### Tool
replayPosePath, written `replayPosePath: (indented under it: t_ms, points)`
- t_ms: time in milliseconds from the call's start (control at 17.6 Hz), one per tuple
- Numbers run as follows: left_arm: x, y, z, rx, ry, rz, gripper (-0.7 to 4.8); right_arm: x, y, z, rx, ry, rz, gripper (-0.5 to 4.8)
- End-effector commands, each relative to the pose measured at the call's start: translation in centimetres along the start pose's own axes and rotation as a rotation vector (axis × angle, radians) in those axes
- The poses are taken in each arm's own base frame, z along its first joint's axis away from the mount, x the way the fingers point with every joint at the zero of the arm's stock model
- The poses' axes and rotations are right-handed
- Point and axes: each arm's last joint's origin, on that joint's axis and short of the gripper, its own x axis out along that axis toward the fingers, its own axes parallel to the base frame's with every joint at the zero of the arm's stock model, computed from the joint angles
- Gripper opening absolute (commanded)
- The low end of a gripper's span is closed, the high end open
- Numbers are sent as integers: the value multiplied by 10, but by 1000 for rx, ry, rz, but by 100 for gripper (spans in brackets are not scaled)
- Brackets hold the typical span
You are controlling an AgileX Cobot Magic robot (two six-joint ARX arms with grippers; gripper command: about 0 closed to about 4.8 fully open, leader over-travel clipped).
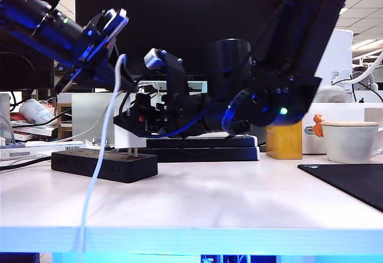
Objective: Plug the white charger into the left socket.
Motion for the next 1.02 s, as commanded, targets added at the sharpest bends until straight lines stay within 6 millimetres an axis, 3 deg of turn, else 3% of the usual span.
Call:
replayPosePath:
  t_ms: [57,737,1020]
  points:
    - [-1,1,0,24,10,39,-5,-6,-5,-21,48,106,-62,211]
    - [12,10,-11,-7,68,101,-5,-6,-4,-19,38,82,-61,211]
    - [11,12,-17,-27,124,145,-5,-16,1,-34,26,140,-61,211]
